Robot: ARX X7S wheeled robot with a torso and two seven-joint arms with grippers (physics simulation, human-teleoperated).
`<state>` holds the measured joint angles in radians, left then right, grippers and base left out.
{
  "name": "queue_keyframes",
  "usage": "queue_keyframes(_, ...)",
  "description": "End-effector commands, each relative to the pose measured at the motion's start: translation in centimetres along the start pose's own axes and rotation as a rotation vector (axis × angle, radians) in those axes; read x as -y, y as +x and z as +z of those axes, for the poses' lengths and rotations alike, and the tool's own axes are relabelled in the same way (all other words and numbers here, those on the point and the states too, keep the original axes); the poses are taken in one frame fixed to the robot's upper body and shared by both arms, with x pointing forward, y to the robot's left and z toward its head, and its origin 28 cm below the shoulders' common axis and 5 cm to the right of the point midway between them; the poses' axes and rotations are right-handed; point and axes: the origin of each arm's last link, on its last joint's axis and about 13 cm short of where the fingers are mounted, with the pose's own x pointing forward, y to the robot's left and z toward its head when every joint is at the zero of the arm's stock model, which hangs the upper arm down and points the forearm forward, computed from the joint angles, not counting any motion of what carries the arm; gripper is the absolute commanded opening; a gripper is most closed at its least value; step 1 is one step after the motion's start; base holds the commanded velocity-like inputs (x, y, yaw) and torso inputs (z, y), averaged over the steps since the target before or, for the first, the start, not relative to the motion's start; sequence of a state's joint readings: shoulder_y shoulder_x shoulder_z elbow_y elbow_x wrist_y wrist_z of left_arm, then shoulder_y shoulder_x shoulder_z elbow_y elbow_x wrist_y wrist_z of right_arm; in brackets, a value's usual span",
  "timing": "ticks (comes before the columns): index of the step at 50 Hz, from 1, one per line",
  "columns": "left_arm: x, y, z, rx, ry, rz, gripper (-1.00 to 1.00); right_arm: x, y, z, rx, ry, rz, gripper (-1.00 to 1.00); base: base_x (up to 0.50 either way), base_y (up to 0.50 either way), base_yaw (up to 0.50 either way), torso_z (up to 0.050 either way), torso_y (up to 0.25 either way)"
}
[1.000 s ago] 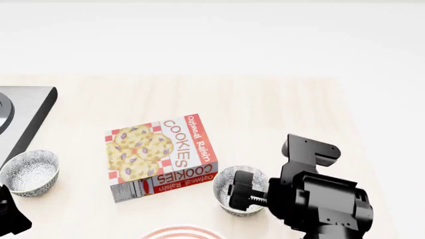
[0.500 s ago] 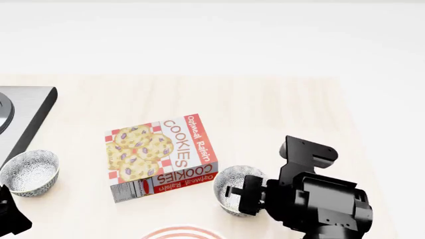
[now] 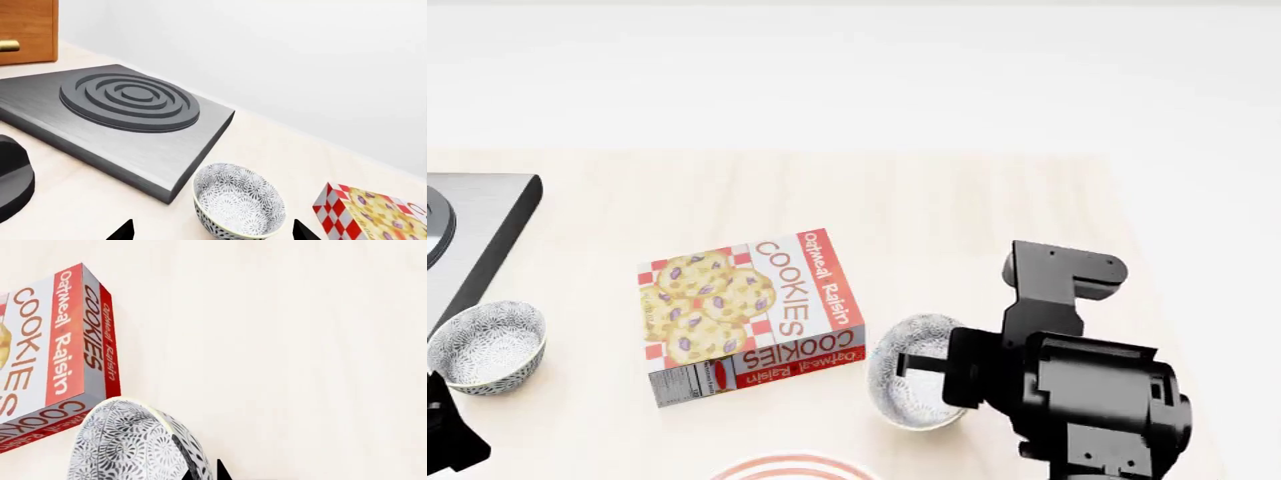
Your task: Pick the akita bowl next to the plate and place it on the plate.
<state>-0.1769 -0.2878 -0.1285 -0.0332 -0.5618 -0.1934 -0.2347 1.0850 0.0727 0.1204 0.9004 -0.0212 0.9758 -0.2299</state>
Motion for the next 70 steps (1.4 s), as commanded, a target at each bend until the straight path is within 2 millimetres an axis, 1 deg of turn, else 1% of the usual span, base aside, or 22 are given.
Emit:
queue_keyframes(1, 0.0, 0.0, 0.0, -0.002, -0.002, 0.001, 1.0, -0.8, -3.3, 0.7, 0.087, -0.054, -0.002, -1.0, 0.0, 0.0, 0.0, 0.0, 0.0)
queue_keyframes(4, 0.0, 0.0, 0.0, -0.002, -0.002, 0.001, 1.0, -1.0, -4.3, 1.2, 0.118, -0.059, 0.0, -1.0, 0.0, 0.0, 0.0, 0.0, 0.0)
queue_keyframes(7, 0.0, 0.0, 0.0, -0.002, -0.003, 0.001, 1.0, -1.0, -4.7, 1.4, 0.129, -0.067, -0.006, -1.0, 0.0, 0.0, 0.0, 0.0, 0.0)
queue_keyframes(15, 0.0, -0.1, 0.1, 0.0, 0.0, -0.001, 1.0, -1.5, -6.0, 1.4, 0.158, -0.089, -0.018, -1.0, 0.0, 0.0, 0.0, 0.0, 0.0)
queue_keyframes(26, 0.0, 0.0, -0.1, 0.0, 0.0, 0.0, 1.0, -2.6, -8.9, 1.5, 0.184, -0.144, 0.004, -1.0, 0.0, 0.0, 0.0, 0.0, 0.001)
queue_keyframes(30, 0.0, 0.0, -0.1, 0.0, 0.001, -0.001, 1.0, -2.8, -9.4, 1.3, 0.183, -0.158, 0.017, -1.0, 0.0, 0.0, 0.0, 0.0, 0.0)
queue_keyframes(34, 0.0, 0.1, -0.2, -0.001, 0.0, -0.001, 1.0, -2.9, -9.2, 1.0, 0.151, -0.162, 0.044, -1.0, 0.0, 0.0, 0.0, 0.0, 0.0)
queue_keyframes(36, 0.0, -0.1, -0.1, 0.0, 0.0, -0.001, 1.0, -2.3, -9.9, 0.8, 0.149, -0.16, -0.045, -1.0, 0.0, 0.0, 0.0, 0.0, 0.0)
queue_keyframes(37, 0.0, -0.1, -0.1, -0.001, -0.001, -0.001, 1.0, -2.6, -10.2, 0.7, 0.143, -0.161, -0.033, -1.0, 0.0, 0.0, 0.0, 0.0, 0.0)
queue_keyframes(39, 0.0, 0.0, 0.0, -0.001, -0.001, 0.0, 1.0, -3.3, -10.9, 0.4, 0.125, -0.167, 0.084, -1.0, 0.0, 0.0, 0.0, 0.0, 0.0)
queue_keyframes(41, 0.0, 0.0, -0.1, -0.001, -0.001, 0.0, 1.0, -3.3, -11.3, 0.2, 0.118, -0.158, 0.11, -1.0, 0.0, 0.0, 0.0, 0.0, 0.0)
queue_keyframes(48, 0.0, 0.0, 0.0, 0.0, -0.001, 0.001, 1.0, -3.6, -11.5, -0.1, 0.095, -0.123, 0.201, -1.0, 0.0, 0.0, 0.0, 0.0, 0.001)
queue_keyframes(49, 0.1, 0.0, -0.1, 0.0, 0.0, 0.0, 1.0, -3.7, -11.3, -0.1, 0.07, -0.089, 0.209, -1.0, 0.0, 0.0, 0.0, 0.0, 0.0)
queue_keyframes(52, 0.0, 0.1, -0.1, -0.001, -0.001, 0.0, 1.0, -3.7, -11.0, -0.3, 0.055, -0.096, 0.204, -1.0, 0.0, 0.0, 0.0, 0.0, 0.0)
queue_keyframes(57, 0.0, 0.0, -0.1, -0.002, -0.001, 0.001, 1.0, -3.7, -10.8, -1.0, 0.013, -0.064, 0.247, -1.0, 0.0, 0.0, 0.0, 0.0, 0.0)
queue_keyframes(66, 0.0, 0.0, -0.1, -0.001, 0.0, 0.0, 1.0, -3.8, -10.8, -1.3, 0.0, -0.033, 0.31, -1.0, 0.0, 0.0, 0.0, 0.0, 0.0)
queue_keyframes(70, 0.0, 0.0, -0.1, -0.001, -0.001, 0.0, 1.0, -3.8, -10.4, -1.8, -0.019, -0.017, 0.339, -1.0, 0.0, 0.0, 0.0, 0.0, 0.0)
